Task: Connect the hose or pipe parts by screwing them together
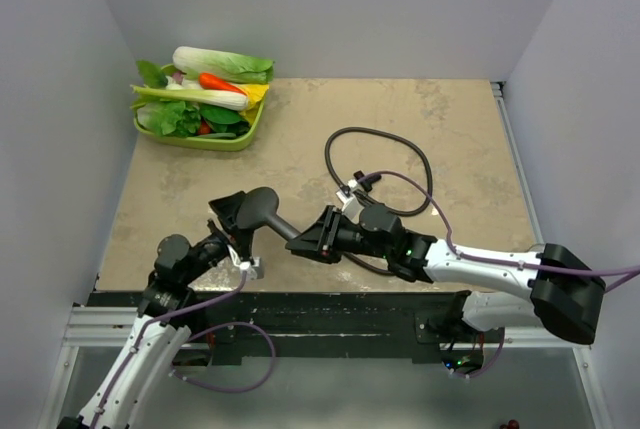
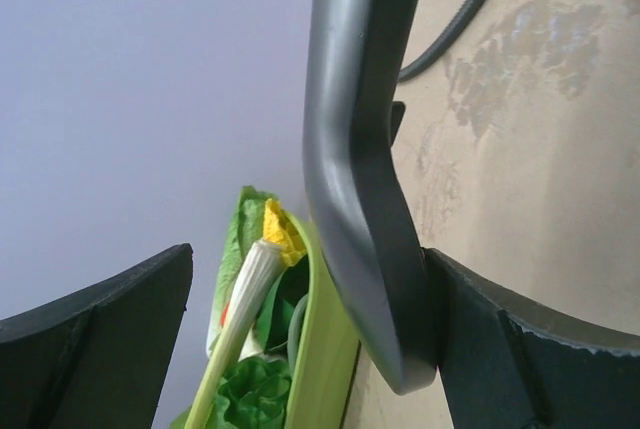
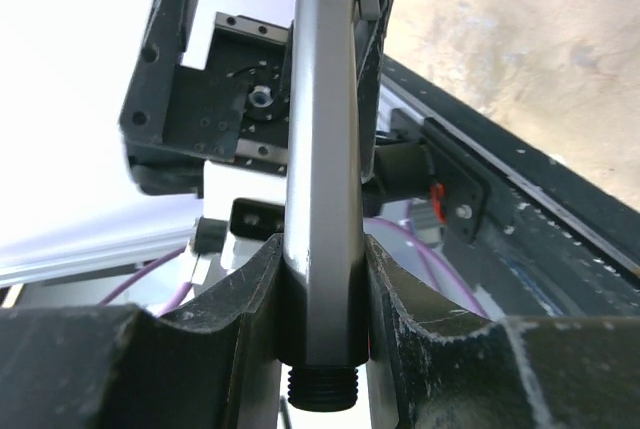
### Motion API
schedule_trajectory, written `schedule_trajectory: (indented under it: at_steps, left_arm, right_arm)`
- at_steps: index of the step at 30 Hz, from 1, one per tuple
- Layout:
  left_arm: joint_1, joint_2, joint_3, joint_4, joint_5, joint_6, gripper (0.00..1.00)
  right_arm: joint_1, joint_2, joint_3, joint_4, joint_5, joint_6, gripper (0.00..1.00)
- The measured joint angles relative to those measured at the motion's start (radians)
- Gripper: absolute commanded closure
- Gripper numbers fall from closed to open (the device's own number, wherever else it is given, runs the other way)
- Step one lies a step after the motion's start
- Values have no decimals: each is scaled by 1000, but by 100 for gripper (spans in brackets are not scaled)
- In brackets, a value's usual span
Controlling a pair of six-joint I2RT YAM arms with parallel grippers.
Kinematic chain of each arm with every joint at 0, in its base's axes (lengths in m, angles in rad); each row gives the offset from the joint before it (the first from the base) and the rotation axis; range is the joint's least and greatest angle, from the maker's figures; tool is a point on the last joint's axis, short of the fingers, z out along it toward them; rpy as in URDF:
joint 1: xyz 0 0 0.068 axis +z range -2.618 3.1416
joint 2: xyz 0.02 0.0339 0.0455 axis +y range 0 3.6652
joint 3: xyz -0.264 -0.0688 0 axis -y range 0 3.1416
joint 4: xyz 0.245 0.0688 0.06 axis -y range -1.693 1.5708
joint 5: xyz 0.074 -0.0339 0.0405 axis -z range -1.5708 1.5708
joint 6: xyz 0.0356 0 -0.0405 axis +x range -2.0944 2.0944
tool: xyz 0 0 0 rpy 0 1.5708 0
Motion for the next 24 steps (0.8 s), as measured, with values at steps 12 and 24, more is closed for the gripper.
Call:
schedule_trajectory:
  at_steps: [12, 24]
  left_arm:
    - [0, 64, -58, 118, -29, -22, 10]
    - [0, 180, -23, 225, -31, -72, 10]
  right_arm:
    - [-1, -59, -81, 177, 0, 128, 100]
    - [29, -10, -95, 293, -3, 199, 100]
